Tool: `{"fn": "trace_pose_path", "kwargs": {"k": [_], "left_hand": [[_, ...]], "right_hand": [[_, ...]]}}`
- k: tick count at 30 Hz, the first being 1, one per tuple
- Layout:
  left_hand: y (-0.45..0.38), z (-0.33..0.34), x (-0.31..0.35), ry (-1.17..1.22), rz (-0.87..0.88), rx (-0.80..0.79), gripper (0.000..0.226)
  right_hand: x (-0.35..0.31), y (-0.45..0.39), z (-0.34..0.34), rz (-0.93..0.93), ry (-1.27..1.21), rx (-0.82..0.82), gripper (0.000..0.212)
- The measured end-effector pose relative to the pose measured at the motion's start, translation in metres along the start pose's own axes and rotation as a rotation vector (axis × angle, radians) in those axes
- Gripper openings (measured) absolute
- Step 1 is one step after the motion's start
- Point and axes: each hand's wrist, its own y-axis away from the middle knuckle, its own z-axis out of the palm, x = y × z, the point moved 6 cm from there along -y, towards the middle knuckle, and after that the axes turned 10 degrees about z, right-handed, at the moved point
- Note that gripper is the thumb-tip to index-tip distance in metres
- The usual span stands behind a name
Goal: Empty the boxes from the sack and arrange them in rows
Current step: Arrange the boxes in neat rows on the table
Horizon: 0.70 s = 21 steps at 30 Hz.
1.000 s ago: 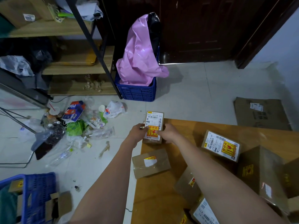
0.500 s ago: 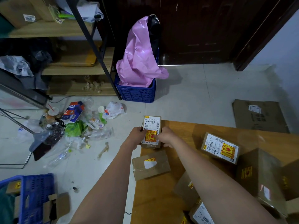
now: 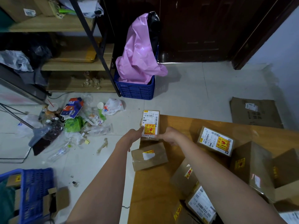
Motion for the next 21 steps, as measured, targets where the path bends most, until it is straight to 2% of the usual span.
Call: {"fn": "trace_pose_path", "kwargs": {"k": [3, 7, 13, 15, 17, 21], "left_hand": [[0.016, -0.001, -0.018, 0.006, -0.129, -0.072, 0.092], [0.034, 0.007, -0.037, 0.167, -0.303, -0.215, 0.093], [0.059, 0.006, -0.041, 0.002, -0.251, -0.395, 0.072], [0.074, 0.004, -0.031, 0.029, -0.179, -0.433, 0.061], [0.084, 0.002, -0.011, 0.056, 0.008, -0.450, 0.057], [0.112, 0.011, 0.035, -0.011, 0.360, -0.457, 0.082]], "right_hand": [[0.010, 0.008, 0.011, 0.057, 0.056, -0.092, 0.073], [0.015, 0.017, 0.027, 0.104, 0.057, -0.171, 0.069], [0.029, 0.036, 0.026, 0.184, -0.042, -0.290, 0.060], [0.033, 0.045, 0.010, 0.207, -0.128, -0.300, 0.052], [0.034, 0.056, -0.010, 0.218, -0.217, -0.278, 0.044], [0.032, 0.077, -0.046, 0.235, -0.250, -0.177, 0.028]]}}
